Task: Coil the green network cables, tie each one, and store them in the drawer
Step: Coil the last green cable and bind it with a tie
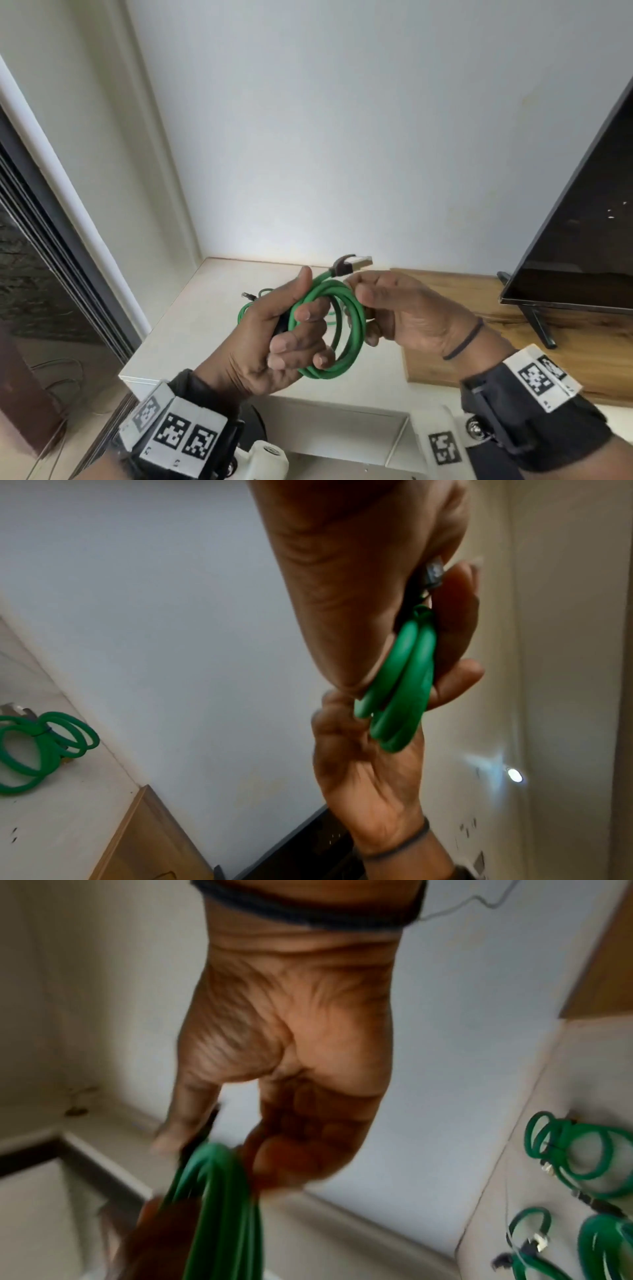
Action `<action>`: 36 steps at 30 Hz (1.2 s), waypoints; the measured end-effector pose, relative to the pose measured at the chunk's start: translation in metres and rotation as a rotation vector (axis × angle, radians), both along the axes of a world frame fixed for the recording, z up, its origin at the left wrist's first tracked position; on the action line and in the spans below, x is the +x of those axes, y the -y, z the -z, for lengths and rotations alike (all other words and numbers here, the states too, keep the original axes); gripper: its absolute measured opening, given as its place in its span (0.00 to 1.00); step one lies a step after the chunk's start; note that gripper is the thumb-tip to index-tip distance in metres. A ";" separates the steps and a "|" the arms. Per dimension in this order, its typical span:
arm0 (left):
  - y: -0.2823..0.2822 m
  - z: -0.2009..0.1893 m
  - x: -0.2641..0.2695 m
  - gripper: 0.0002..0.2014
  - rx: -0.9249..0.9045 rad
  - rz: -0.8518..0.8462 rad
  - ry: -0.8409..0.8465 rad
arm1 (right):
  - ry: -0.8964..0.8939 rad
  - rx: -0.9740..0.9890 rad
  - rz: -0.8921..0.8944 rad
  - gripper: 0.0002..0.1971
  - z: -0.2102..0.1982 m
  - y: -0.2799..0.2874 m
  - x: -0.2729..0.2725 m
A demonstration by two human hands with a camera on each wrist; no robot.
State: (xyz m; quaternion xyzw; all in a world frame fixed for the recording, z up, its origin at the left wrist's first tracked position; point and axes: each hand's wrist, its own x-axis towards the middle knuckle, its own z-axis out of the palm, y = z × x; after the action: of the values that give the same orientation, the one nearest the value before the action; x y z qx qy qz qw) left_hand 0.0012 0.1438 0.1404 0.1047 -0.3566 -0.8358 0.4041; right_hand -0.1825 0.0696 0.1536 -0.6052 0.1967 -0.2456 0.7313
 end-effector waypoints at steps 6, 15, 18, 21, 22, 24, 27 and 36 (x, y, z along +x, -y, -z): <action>0.008 -0.002 0.006 0.23 -0.023 0.065 -0.004 | 0.047 0.082 -0.115 0.18 0.005 0.010 -0.010; 0.011 0.001 0.010 0.22 -0.015 0.065 0.001 | 0.039 0.019 -0.002 0.08 0.001 -0.002 -0.001; 0.012 0.002 0.008 0.20 -0.020 -0.006 0.032 | 0.006 -0.079 0.167 0.11 0.007 0.001 0.007; 0.012 0.004 0.004 0.20 -0.051 -0.121 0.110 | -0.016 -0.234 0.358 0.09 0.014 0.000 0.014; 0.012 0.005 0.002 0.20 -0.058 -0.147 0.126 | -0.039 -0.308 0.402 0.10 0.018 -0.002 0.016; 0.010 0.005 -0.003 0.20 -0.057 -0.169 0.121 | -0.096 -0.524 0.501 0.09 0.024 -0.008 0.020; 0.007 0.004 -0.014 0.20 -0.099 -0.227 0.144 | -0.130 -0.705 0.685 0.09 0.035 -0.012 0.026; 0.010 -0.004 -0.022 0.22 -0.006 -0.658 0.200 | -0.221 -0.322 0.361 0.10 0.028 -0.011 0.025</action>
State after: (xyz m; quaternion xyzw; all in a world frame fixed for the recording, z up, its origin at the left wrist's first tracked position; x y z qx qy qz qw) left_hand -0.0208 0.1341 0.1447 0.2945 -0.3440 -0.6453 0.6152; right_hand -0.1578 0.0809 0.1255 -0.6921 0.3383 -0.3326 0.5439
